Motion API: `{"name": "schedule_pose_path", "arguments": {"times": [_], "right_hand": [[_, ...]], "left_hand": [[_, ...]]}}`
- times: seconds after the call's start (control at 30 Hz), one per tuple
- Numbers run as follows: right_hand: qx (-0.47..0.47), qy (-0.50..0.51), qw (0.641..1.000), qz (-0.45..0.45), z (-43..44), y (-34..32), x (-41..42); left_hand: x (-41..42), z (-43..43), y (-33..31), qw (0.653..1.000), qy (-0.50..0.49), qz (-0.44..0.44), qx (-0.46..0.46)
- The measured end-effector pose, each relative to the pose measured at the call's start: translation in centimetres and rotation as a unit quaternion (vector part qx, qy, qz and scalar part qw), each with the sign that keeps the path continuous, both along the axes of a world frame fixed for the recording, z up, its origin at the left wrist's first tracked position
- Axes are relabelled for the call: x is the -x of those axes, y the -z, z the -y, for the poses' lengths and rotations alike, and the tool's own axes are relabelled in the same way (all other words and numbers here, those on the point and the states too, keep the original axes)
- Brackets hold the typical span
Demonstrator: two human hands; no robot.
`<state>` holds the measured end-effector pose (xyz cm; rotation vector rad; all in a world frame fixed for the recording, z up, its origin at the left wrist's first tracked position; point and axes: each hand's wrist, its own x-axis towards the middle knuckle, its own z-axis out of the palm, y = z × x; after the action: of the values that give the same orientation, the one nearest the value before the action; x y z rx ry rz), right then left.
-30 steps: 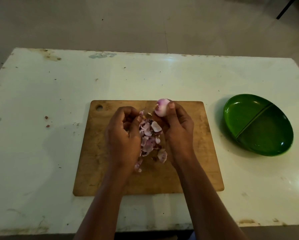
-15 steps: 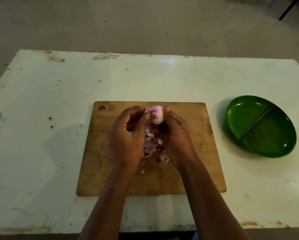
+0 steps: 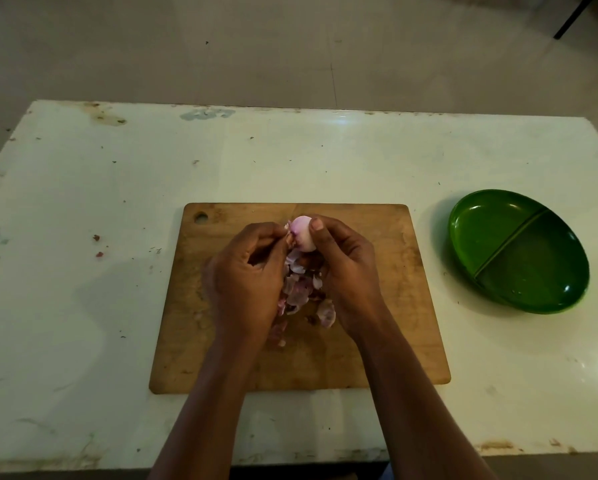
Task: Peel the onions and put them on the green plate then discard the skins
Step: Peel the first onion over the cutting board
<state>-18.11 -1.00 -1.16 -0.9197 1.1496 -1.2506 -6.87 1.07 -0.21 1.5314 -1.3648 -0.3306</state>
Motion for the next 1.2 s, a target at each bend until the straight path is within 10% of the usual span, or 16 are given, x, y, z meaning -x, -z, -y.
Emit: {"name": "schedule_pose_path", "arguments": {"times": [0.77, 1.2], "right_hand": [[0.018, -0.004, 1.000, -0.001, 0.04, -0.16, 0.21], [-0.007, 0.003, 1.000, 0.030, 0.03, -0.52, 0.15]], "left_hand": [[-0.29, -0.41, 0.05, 0.990, 0.041, 0.114, 0.077], [0.16, 0.06, -0.43, 1.000, 0.003, -0.021, 0.012]]}}
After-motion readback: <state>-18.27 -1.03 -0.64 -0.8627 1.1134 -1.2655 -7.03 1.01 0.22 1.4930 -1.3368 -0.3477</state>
